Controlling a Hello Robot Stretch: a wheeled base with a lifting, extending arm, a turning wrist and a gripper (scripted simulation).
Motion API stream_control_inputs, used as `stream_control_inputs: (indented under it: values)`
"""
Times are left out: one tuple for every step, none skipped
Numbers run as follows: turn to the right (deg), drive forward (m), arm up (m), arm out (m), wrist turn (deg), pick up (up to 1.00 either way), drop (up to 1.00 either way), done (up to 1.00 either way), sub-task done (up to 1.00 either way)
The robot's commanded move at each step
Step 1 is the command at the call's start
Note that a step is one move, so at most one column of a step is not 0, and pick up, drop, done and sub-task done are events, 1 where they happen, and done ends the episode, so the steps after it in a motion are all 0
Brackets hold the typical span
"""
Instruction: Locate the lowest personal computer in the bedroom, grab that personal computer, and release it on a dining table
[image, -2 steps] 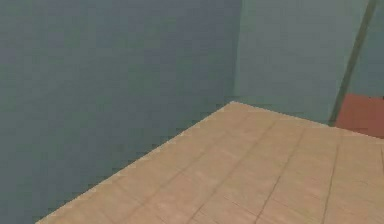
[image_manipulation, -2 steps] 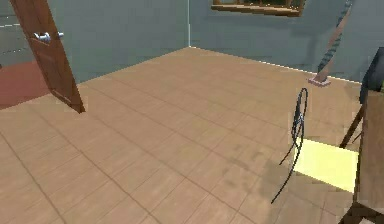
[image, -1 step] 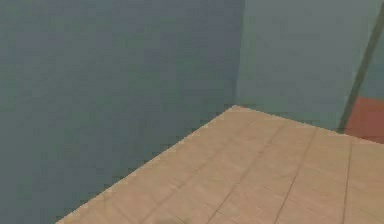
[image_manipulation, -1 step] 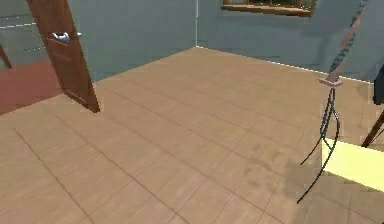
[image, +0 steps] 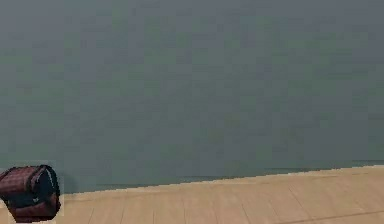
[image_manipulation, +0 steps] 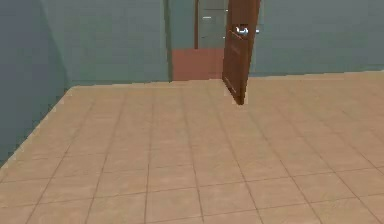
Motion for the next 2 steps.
stream_control_inputs:
  values:
    - [-45.0,0.00,0.00,0.00,0.0,0.00,0.00,0.00,0.00]
    - [-27.0,0.00,0.00,0.00,0.0,0.00,0.00,0.00,0.00]
